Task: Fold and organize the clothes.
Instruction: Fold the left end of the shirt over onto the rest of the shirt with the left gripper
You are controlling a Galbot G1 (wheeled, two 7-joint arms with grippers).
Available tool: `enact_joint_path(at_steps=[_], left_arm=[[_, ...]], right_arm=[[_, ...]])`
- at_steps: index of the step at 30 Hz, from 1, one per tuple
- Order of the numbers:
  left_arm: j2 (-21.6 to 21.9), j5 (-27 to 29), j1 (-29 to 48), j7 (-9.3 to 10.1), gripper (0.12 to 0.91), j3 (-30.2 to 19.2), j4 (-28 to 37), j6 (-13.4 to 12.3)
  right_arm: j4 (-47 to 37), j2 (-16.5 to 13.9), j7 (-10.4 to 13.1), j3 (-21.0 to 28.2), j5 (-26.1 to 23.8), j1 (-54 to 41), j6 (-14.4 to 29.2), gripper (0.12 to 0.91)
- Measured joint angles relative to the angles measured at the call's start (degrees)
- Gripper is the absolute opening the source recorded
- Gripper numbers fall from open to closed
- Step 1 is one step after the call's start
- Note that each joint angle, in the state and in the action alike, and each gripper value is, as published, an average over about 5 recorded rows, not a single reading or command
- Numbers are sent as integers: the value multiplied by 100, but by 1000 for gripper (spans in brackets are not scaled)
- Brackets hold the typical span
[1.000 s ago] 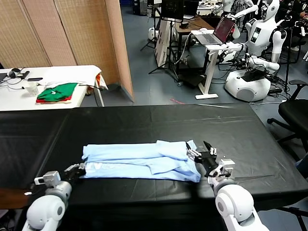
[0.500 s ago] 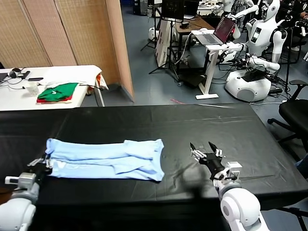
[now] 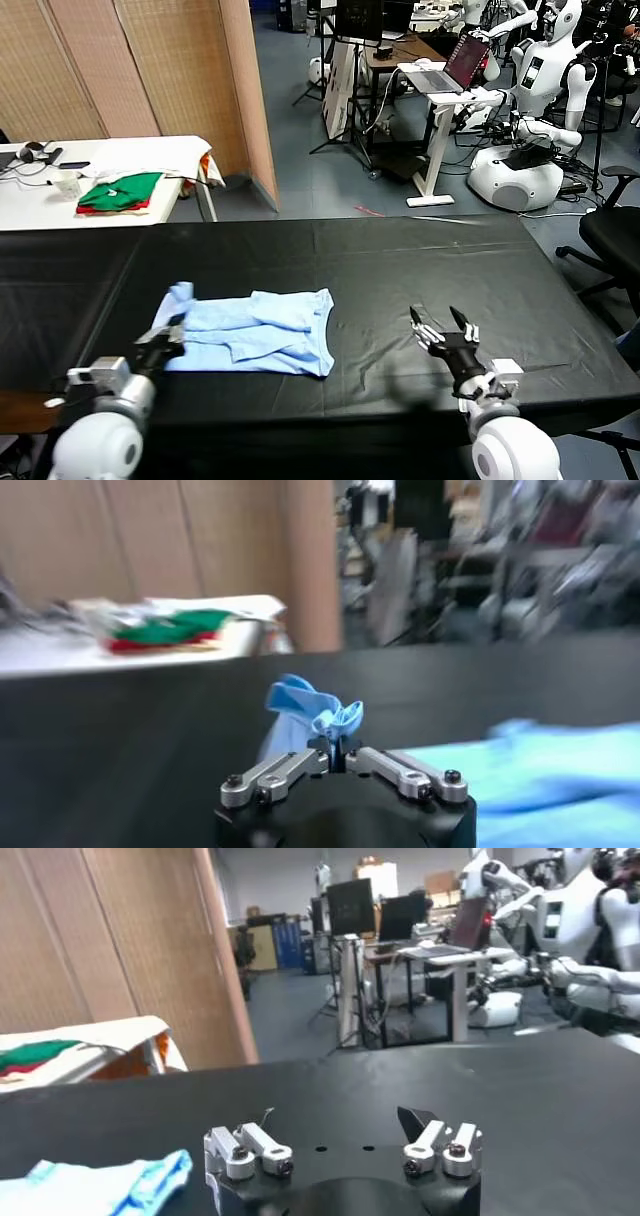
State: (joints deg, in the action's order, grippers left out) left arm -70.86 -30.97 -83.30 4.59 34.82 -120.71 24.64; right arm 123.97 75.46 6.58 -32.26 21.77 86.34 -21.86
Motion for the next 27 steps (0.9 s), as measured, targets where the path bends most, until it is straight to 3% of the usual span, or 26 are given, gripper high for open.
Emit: enact_joint_path(at_steps=[13, 27], left_arm=[[-771, -26, 620, 61, 189, -1376, 225, 29], [-1077, 214, 711, 64, 189, -1812, 361, 50]], right_arm=[[-3, 182, -10, -99, -179, 315, 80, 907], [-57, 211, -10, -24, -188, 302, 74, 907]])
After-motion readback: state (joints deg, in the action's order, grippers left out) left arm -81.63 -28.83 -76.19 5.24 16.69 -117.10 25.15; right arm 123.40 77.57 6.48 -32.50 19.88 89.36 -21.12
